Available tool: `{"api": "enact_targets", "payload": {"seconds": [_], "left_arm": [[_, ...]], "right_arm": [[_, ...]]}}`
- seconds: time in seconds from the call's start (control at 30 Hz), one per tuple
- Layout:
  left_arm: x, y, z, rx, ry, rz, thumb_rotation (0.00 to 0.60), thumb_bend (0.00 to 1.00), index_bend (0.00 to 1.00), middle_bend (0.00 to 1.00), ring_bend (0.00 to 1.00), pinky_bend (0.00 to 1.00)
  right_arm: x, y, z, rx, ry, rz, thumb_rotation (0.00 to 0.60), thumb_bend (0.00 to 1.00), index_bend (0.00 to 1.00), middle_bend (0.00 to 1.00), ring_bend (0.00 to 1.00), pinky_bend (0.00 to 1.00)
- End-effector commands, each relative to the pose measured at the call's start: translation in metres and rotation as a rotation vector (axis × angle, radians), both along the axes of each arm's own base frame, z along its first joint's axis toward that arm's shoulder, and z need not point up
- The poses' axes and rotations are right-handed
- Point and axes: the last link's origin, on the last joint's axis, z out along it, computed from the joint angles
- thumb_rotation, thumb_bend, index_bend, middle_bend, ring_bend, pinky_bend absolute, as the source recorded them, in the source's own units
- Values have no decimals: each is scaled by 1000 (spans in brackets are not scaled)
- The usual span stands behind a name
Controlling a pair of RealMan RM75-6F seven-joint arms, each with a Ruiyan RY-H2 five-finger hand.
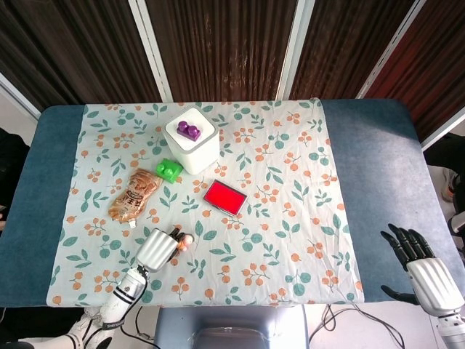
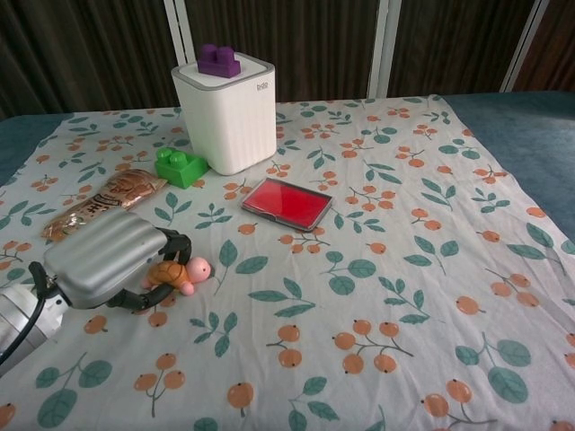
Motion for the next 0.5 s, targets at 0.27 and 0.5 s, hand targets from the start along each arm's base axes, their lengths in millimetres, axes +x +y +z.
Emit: {"api": "enact_targets", "payload": {"seconds": [0.27, 0.5], "left_arm": [[-1, 0, -1, -16, -34, 2, 600, 371, 521, 778, 1000, 1000], [-5, 0, 1, -36, -16, 50, 600, 345, 201, 550, 1000, 1000]], "right_arm": [[0, -1, 0, -1, 1, -3, 600, 180, 0, 0, 0, 0], [-1, -1, -1, 2, 6, -7, 600, 180, 0, 0, 0, 0]]}}
